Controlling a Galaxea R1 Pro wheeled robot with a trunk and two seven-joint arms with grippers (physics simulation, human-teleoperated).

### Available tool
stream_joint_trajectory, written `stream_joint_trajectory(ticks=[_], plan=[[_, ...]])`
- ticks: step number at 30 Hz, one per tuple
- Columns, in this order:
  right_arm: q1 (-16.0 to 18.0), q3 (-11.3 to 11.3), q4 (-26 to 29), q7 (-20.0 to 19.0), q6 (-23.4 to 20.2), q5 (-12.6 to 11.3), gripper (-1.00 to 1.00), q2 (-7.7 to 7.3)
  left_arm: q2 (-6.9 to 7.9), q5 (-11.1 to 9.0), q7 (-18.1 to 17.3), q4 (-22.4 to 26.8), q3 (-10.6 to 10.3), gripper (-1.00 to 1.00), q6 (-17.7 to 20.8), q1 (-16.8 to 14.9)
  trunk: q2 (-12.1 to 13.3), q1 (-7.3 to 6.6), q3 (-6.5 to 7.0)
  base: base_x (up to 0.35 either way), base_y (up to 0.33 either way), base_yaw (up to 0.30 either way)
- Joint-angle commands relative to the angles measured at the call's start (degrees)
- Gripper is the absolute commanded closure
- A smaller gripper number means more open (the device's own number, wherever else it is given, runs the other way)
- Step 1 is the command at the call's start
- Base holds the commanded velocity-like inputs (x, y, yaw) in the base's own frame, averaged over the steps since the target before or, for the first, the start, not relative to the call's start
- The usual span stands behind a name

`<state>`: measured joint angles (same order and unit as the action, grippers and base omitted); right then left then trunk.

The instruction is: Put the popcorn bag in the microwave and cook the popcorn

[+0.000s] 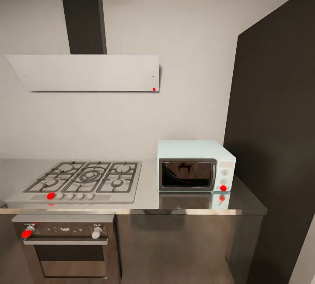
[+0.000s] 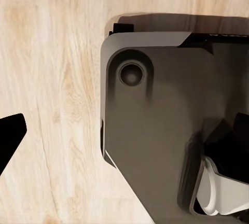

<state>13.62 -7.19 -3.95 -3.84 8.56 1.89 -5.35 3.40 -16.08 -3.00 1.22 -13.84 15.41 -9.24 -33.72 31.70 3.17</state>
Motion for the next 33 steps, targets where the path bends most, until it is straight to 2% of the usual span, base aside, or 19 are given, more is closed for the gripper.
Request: stream_joint_trajectory(ticks=[1, 5, 7, 13, 17, 19, 24, 26, 29, 33], plan=[[0.1, -0.5, -0.2, -0.3, 0.5, 0.2, -1.0, -0.04, 0.01, -0.5, -0.1, 0.1, -0.5, -1.0, 0.3, 0.0, 0.0, 0.02, -0.01, 0.0, 0.0, 0.0], [0.1, -0.8, 0.7, -0.4, 0.6, 0.2, -1.0, -0.08, -0.1, -0.5, -0.2, 0.1, -0.5, -1.0, 0.3, 0.0, 0.0, 0.02, -0.01, 0.0, 0.0, 0.0], [0.1, -0.9, 3.6, -0.4, 0.7, 0.2, -1.0, -0.04, -0.15, -0.5, -0.2, 0.2, -0.5, -1.0, 0.2, 0.0, 0.0, 0.02, -0.01, 0.0, 0.0, 0.0], [0.1, -0.9, 17.1, -0.4, 0.7, 0.2, -1.0, -0.04, -0.19, -0.5, -0.2, 0.2, -0.5, -1.0, 0.2, 0.0, 0.0, 0.02, -0.01, 0.0, 0.0, 0.0], [0.1, -1.0, 30.3, -0.4, 0.4, 0.1, -1.0, 0.13, -0.22, -0.5, -0.2, 0.2, -0.6, -1.0, 0.2, 0.0, 0.0, 0.02, -0.01, 0.0, 0.0, 0.0], [0.1, -0.9, 38.8, -0.4, 0.2, 0.1, -1.0, 0.16, -0.21, -0.5, -0.3, 0.2, -0.6, -1.0, 0.3, 0.0, 0.0, 0.02, -0.01, 0.0, 0.0, 0.0], [0.1, -0.8, 47.5, -0.4, -0.2, 0.0, -1.0, 0.19, -0.07, -0.5, -0.3, 0.1, -0.6, -1.0, 0.3, 0.0, 0.0, 0.02, -0.01, 0.0, 0.0, 0.0], [0.1, -0.8, 49.3, -0.4, -0.5, 0.0, -1.0, 0.2, -0.07, -0.5, -0.3, 0.1, -0.6, -1.0, 0.4, 0.0, 0.0, 0.02, -0.01, 0.0, 0.0, 0.0], [0.1, -0.7, 56.9, -0.4, -5.5, 0.0, -1.0, 0.18, -0.06, -0.5, -0.3, 0.1, -0.6, -1.0, 0.4, 0.0, 0.0, 0.02, -0.01, 0.0, 0.0, 0.0], [0.3, -0.8, 62.2, -0.3, -9.8, -0.1, -1.0, 0.16, -0.06, -0.5, -0.3, 0.1, -0.6, -1.0, 0.4, 0.0, 0.0, 0.02, -0.01, 0.0, 0.0, 0.0]])
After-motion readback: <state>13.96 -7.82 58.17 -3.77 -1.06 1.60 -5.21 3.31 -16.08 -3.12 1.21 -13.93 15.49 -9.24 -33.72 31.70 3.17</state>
